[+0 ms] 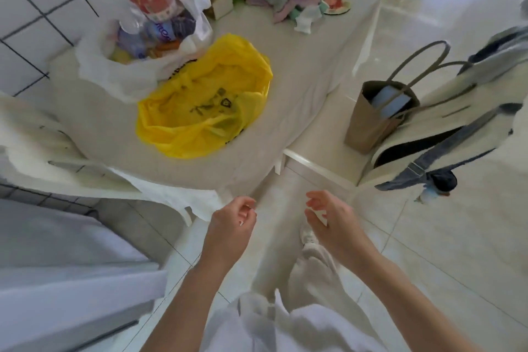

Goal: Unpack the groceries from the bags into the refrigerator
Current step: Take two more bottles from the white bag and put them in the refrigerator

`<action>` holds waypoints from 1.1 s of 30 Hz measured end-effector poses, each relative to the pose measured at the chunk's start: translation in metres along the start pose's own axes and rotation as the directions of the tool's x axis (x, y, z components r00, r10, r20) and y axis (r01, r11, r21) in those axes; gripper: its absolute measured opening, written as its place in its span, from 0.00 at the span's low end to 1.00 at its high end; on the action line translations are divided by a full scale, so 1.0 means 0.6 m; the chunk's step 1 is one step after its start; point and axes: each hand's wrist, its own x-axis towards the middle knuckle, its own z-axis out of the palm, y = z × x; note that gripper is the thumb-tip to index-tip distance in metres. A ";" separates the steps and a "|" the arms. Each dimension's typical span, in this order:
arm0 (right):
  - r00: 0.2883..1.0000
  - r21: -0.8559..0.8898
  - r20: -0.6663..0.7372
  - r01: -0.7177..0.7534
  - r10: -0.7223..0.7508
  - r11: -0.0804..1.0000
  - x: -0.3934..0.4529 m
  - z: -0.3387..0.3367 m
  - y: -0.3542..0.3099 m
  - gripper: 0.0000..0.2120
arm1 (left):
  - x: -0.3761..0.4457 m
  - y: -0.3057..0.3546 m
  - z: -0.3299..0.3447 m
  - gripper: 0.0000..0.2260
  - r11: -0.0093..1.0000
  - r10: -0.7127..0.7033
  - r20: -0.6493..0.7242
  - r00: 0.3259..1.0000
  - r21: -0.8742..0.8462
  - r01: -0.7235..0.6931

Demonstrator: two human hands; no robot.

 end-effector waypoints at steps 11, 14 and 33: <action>0.920 -0.070 0.251 0.328 -0.302 0.942 0.341 -0.116 -0.054 0.15 | 0.225 0.101 -0.007 0.08 0.984 -0.170 -0.275 0.946 0.001 0.177; 0.878 -0.082 0.291 0.418 -0.380 0.904 0.416 -0.121 -0.080 0.15 | 0.271 0.114 -0.026 0.08 0.978 -0.201 -0.327 0.923 -0.020 0.206; 0.788 -0.102 0.370 0.560 -0.491 0.822 0.744 -0.012 -0.310 0.15 | 0.573 0.017 -0.278 0.08 0.949 -0.304 -0.490 0.817 -0.083 0.303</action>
